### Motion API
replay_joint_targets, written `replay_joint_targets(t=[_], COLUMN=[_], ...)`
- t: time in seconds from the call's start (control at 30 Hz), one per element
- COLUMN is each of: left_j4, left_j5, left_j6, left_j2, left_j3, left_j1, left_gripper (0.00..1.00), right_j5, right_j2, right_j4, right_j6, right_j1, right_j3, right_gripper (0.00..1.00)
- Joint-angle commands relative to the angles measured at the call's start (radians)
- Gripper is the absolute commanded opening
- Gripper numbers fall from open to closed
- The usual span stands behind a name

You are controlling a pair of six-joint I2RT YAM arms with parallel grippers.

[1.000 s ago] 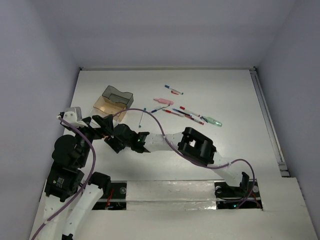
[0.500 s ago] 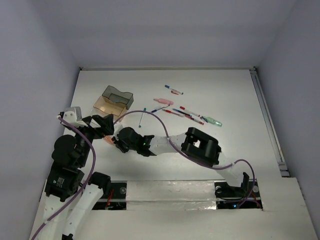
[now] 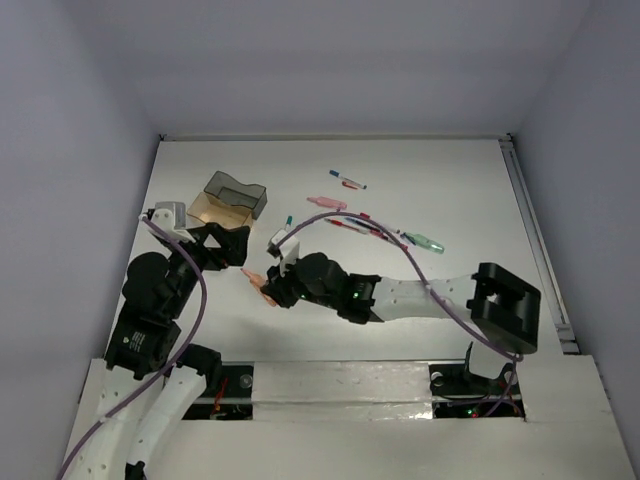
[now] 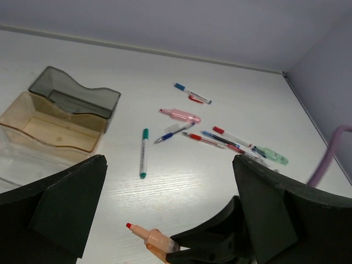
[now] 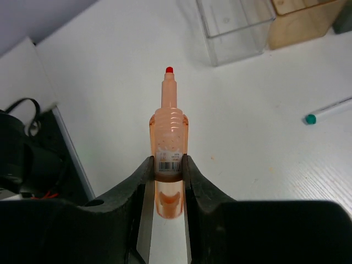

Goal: Sort the stationery into containers
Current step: Pick up the pen from the center of the board.

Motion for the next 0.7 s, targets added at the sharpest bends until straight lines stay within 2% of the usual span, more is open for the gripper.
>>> replay_joint_targets(t=[0.0,0.2,0.3,0.37,0.5,0.63,0.67], left_j4=[0.119,0.242,0.291,0.317,0.427,0.529,0.570], left_j5=[0.129,0.265,0.305,0.324,0.408,0.476,0.497], left_j6=[-0.044,-0.130,-0.179,-0.204,-0.283,-0.394,-0.411], left_j2=[0.046,0.066,0.065,0.063,0.071,0.091,0.092], left_j3=[-0.026,-0.105,-0.145,-0.177,-0.253,-0.332,-0.362], left_j1=[-0.004,-0.004,-0.004,-0.004,-0.004,-0.004,-0.004], left_gripper=[0.99,0.97,0.90,0.81,0.72,0.56,0.54], right_j5=[0.056,0.150,0.257,0.315,0.362,0.397,0.396], right_j2=[-0.103,-0.251,-0.278,-0.304,-0.333,-0.327,-0.327], right_j4=[0.101,0.171,0.163,0.181,0.250,0.275,0.285], right_j6=[0.059,0.080,0.091,0.100,0.104,0.100,0.102], right_j1=[-0.017,-0.050,-0.061,-0.081,-0.093,-0.093,-0.093], right_j3=[-0.078,-0.209,-0.230,-0.244,-0.278,-0.276,-0.276], right_gripper=[0.00,0.00,0.00,0.00,0.00,0.00,0.00])
